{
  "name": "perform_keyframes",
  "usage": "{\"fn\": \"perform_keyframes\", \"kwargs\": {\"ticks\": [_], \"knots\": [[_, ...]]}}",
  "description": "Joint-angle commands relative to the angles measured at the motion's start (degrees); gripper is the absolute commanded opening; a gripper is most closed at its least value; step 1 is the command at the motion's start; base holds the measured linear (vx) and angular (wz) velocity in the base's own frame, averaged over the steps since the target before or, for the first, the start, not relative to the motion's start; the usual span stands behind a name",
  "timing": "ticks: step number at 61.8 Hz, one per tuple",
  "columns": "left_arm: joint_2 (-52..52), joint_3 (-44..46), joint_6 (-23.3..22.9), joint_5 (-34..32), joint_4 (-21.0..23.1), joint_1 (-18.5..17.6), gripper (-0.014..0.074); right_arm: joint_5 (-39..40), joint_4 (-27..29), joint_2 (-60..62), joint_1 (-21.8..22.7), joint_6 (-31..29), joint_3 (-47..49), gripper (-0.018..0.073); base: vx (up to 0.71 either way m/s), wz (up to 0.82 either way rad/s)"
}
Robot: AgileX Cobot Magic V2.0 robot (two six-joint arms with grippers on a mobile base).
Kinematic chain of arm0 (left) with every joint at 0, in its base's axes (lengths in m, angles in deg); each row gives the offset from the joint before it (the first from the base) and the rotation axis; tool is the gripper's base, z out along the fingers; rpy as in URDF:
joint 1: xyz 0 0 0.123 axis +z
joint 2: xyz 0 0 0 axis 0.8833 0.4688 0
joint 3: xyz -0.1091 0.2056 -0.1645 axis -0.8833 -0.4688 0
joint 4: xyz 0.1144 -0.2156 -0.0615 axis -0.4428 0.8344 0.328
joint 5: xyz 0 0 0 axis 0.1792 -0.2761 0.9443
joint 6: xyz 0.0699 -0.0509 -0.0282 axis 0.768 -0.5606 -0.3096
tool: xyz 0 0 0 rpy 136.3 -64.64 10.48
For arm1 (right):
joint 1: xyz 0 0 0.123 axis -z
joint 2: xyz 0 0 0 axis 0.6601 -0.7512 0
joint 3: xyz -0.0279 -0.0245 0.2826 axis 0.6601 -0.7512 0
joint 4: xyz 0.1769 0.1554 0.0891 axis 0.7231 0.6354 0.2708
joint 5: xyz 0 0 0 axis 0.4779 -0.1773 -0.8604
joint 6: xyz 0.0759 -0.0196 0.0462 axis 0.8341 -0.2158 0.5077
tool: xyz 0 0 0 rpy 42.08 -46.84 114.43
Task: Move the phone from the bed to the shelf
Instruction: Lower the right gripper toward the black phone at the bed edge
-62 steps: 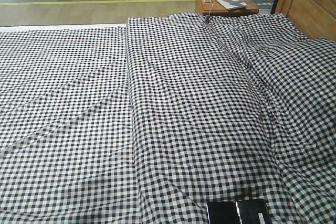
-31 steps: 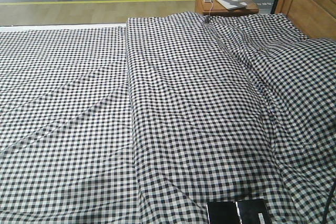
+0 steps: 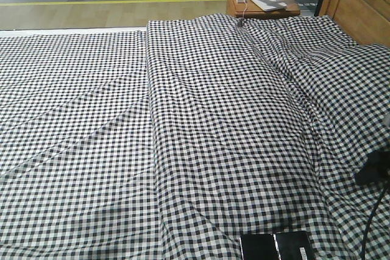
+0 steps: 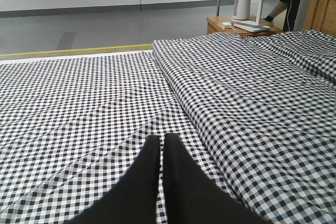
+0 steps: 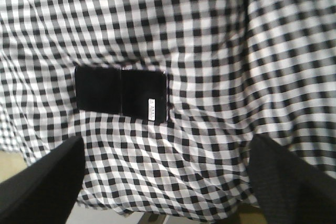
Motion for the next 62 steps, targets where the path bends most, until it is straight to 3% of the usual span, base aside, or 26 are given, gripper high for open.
{"fn": "perform_keyframes", "kwargs": {"ticks": [1,23,49,62], "knots": [[-0.3,-0.2,-0.2,-4.3,0.5,-0.2,0.0001,-0.6,3.5,-0.7,0.3,-3.5,1.4,0.0592,0.00,0.00],[-0.3,-0.2,-0.2,-4.3,0.5,-0.2,0.0001,-0.9,13.3,-13.3,0.3,-15.6,1.4,0.0592,0.00,0.00],[-0.3,-0.2,-0.2,-4.3,0.5,-0.2,0.0001,-1.8,20.6,-24.8,0.3,-24.9,1.4,0.0592,0.00,0.00],[-0.3,-0.2,-0.2,-4.3,0.5,-0.2,0.0001,-1.5,27.1,-29.2,0.3,-29.9,1.4,0.0592,0.00,0.00]]}}
